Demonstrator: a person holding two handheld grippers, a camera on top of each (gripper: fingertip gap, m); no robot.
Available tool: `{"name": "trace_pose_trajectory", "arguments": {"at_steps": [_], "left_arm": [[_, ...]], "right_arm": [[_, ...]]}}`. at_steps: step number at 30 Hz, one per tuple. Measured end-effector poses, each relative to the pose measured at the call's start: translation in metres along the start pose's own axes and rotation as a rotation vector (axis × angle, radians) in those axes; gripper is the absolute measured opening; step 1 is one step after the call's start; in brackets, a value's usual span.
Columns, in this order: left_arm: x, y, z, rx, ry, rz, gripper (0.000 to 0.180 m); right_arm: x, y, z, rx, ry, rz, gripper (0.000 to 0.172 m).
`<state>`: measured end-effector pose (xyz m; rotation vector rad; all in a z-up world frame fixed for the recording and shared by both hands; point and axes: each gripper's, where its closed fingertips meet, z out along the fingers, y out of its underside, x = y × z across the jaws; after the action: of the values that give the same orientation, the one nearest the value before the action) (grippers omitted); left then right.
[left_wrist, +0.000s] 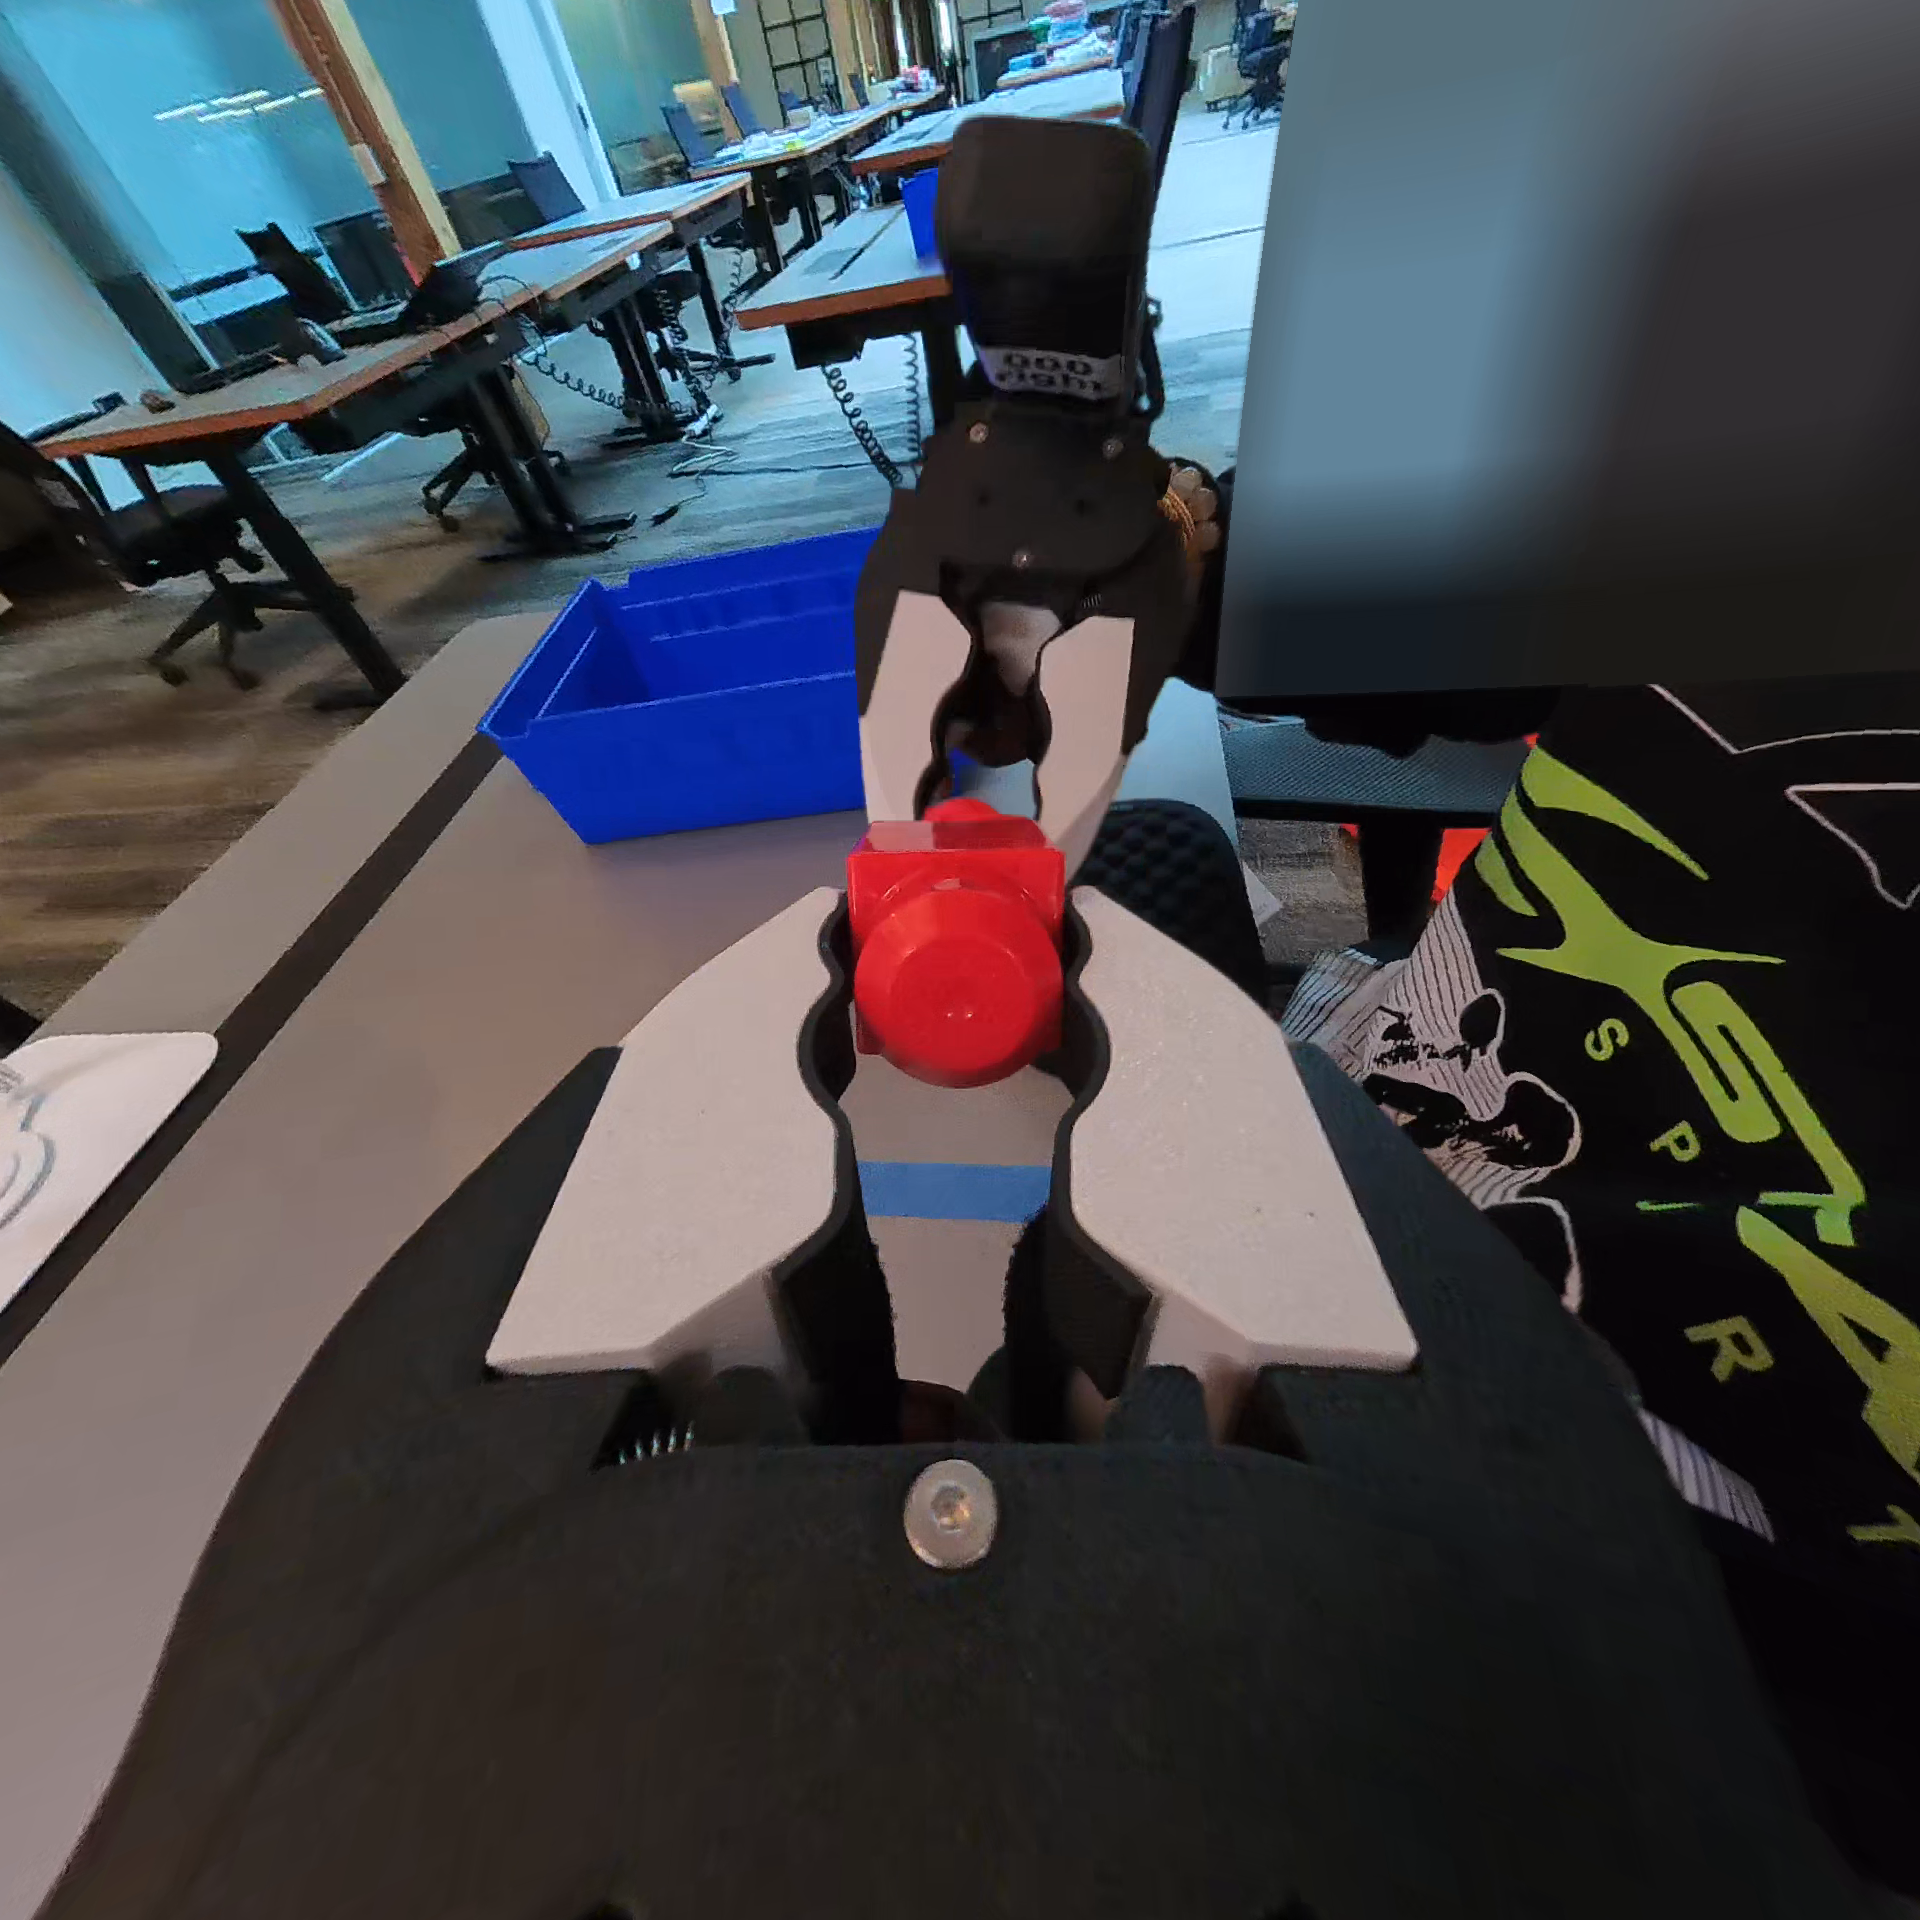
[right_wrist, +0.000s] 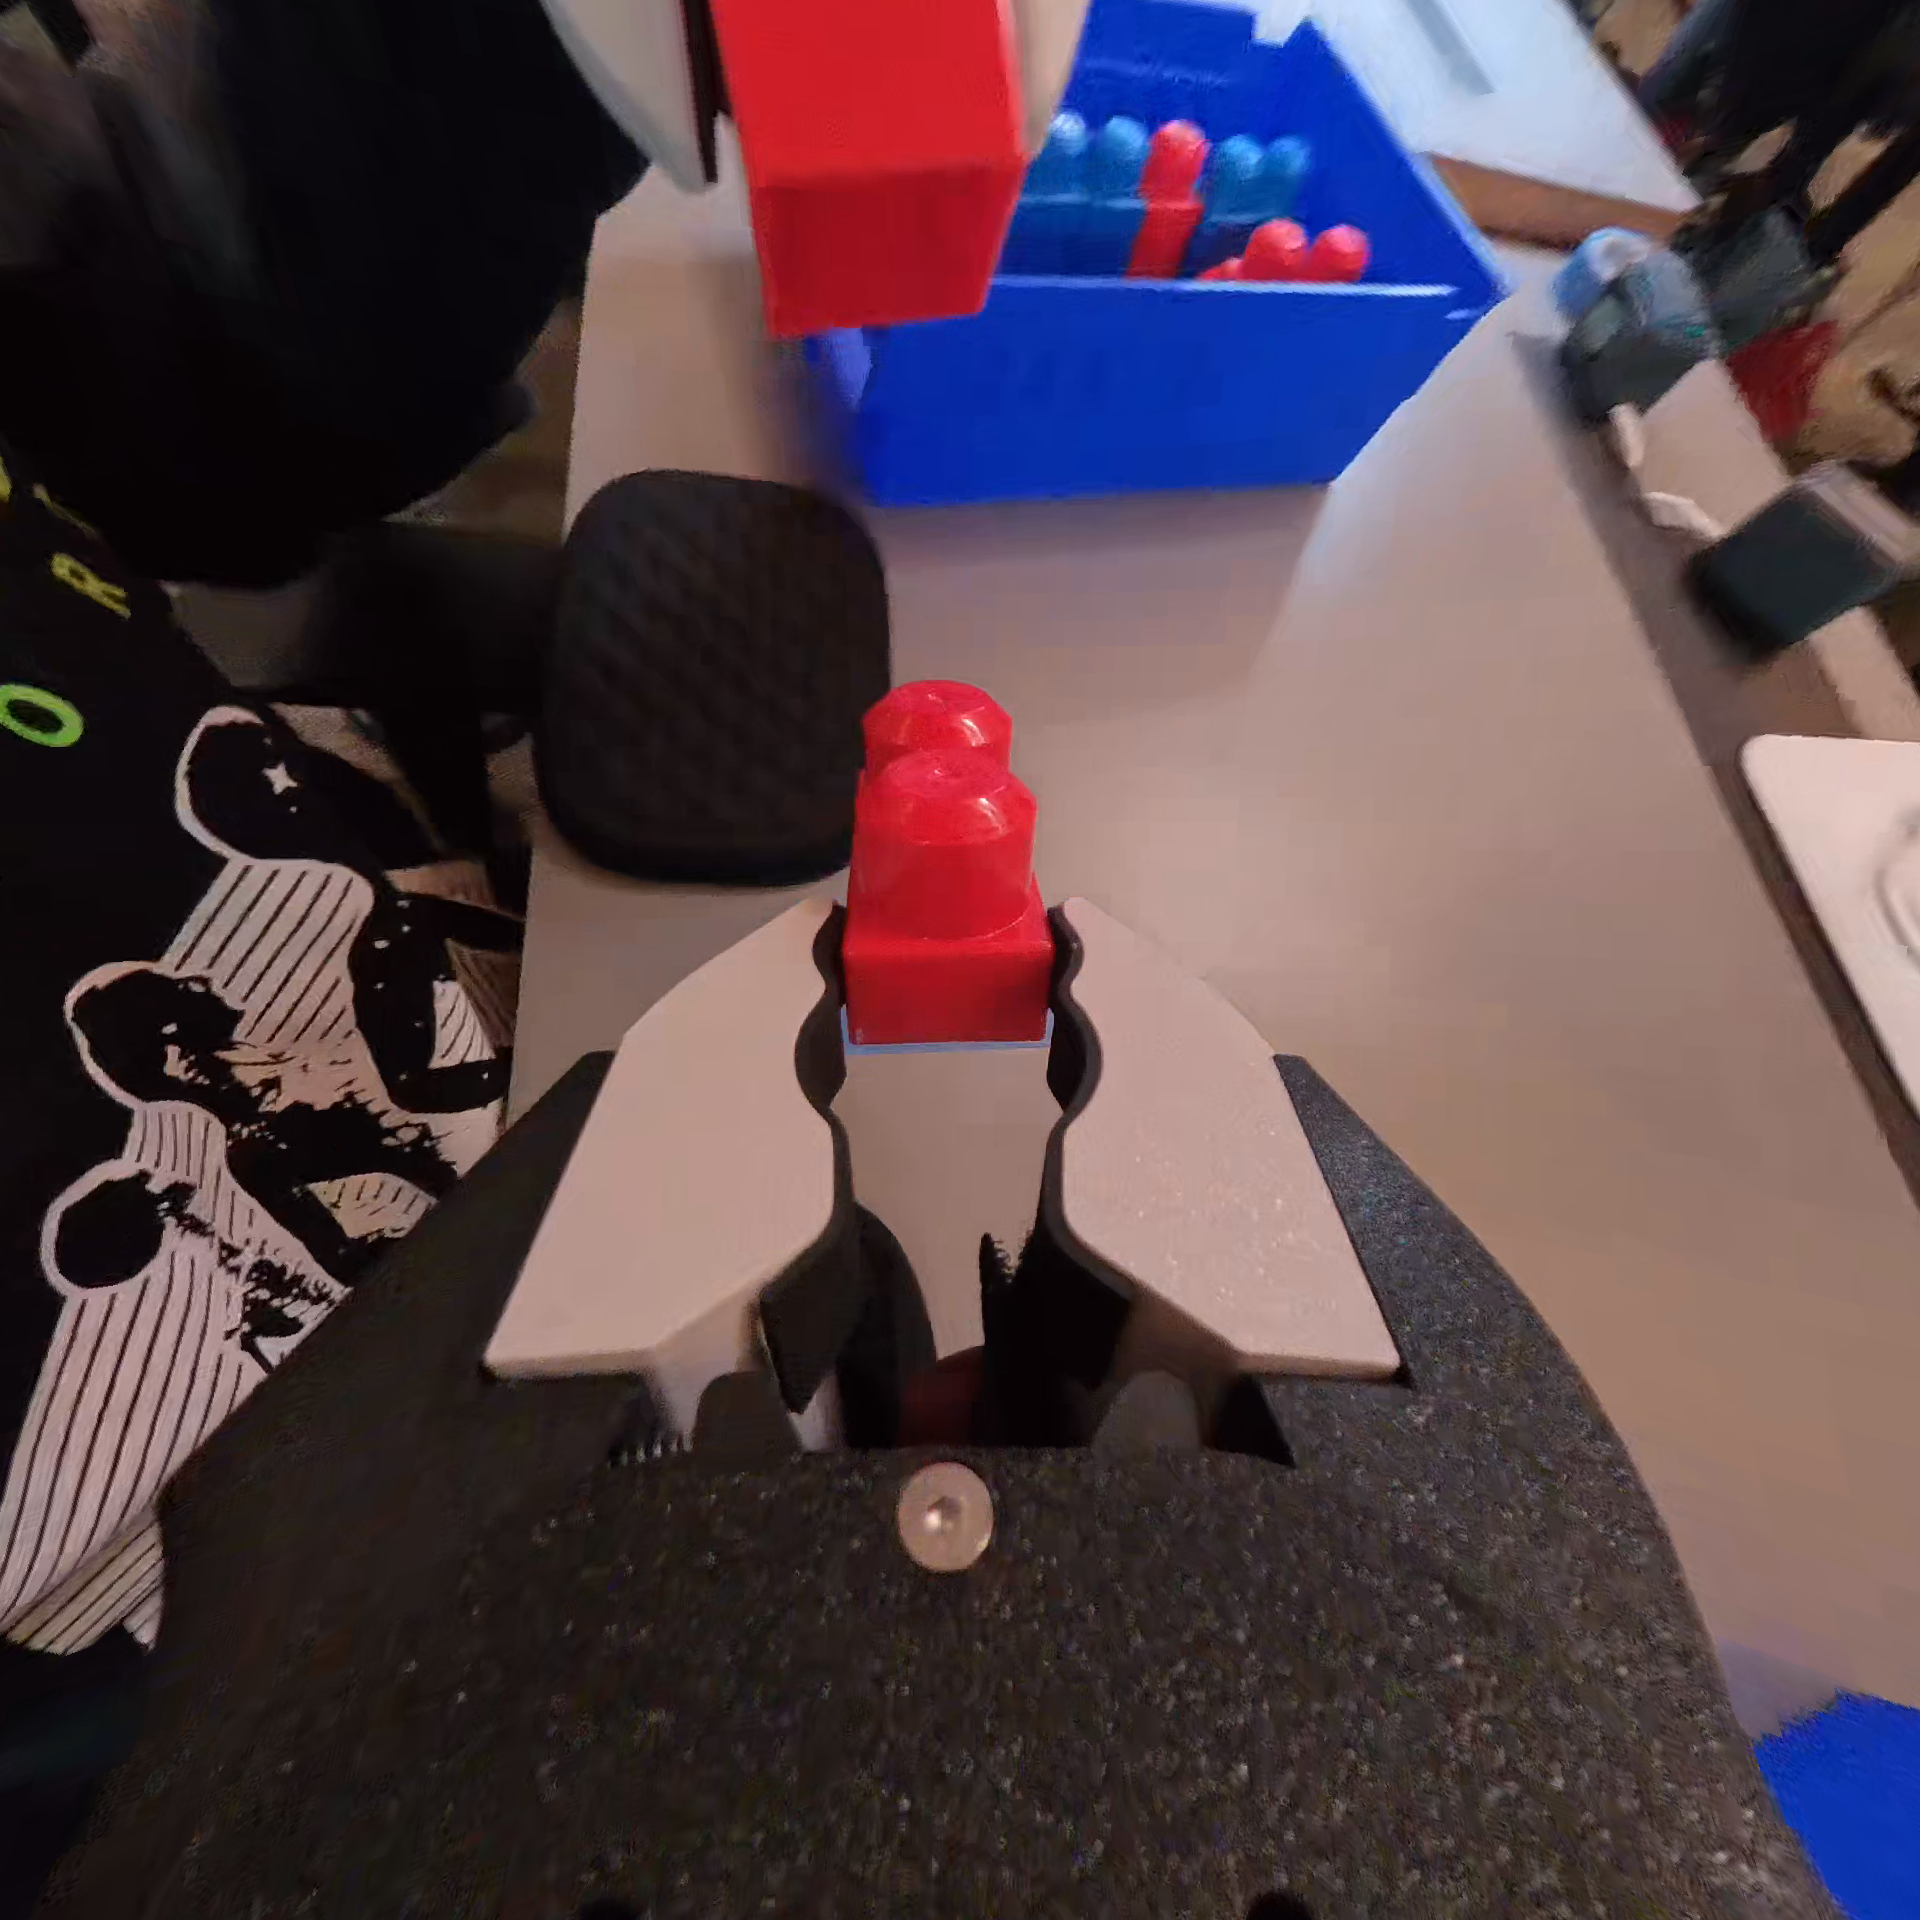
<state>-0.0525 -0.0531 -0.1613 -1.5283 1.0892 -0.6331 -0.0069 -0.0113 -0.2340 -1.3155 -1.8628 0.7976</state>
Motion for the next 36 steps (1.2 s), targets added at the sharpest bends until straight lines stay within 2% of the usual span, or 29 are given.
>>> {"name": "trace_pose_trajectory", "arguments": {"at_steps": [3,5,7,10,13,16,19,23,28,32,36], "left_arm": [[-0.002,0.006,0.004,0.001,-0.028,-0.026,0.036],[-0.012,0.01,0.012,0.047,-0.103,-0.054,0.036],[-0.024,0.011,0.019,0.173,-0.192,-0.112,0.036],[-0.043,0.016,0.019,0.405,-0.323,-0.254,0.037],[-0.056,0.027,0.012,0.572,-0.405,-0.355,0.036],[-0.065,0.044,0.009,0.59,-0.472,-0.372,0.036],[-0.069,0.052,0.007,0.599,-0.496,-0.366,0.036],[-0.068,0.06,0.008,0.607,-0.474,-0.376,0.036],[-0.067,0.063,0.011,0.593,-0.462,-0.364,0.036],[-0.066,0.066,0.015,0.562,-0.458,-0.355,0.036],[-0.068,0.068,0.014,0.562,-0.464,-0.363,0.036]], "right_arm": [[0.01,0.002,-0.01,0.011,0.035,0.041,0.036],[0.018,0.008,-0.017,0.009,0.072,0.075,0.036],[0.033,0.014,-0.03,0.021,0.147,0.124,0.036],[0.078,0.027,-0.069,0.057,0.351,0.241,0.036],[0.131,0.056,-0.121,0.052,0.613,0.352,0.036],[0.177,0.097,-0.167,0.006,0.818,0.469,0.036],[0.214,0.144,-0.186,-0.074,0.906,0.591,0.037],[0.243,0.204,-0.173,-0.189,0.879,0.736,0.036],[0.259,0.261,-0.143,-0.318,0.851,0.841,0.037],[0.264,0.288,-0.123,-0.373,0.841,0.884,0.037],[0.265,0.298,-0.111,-0.392,0.83,0.919,0.037]]}}
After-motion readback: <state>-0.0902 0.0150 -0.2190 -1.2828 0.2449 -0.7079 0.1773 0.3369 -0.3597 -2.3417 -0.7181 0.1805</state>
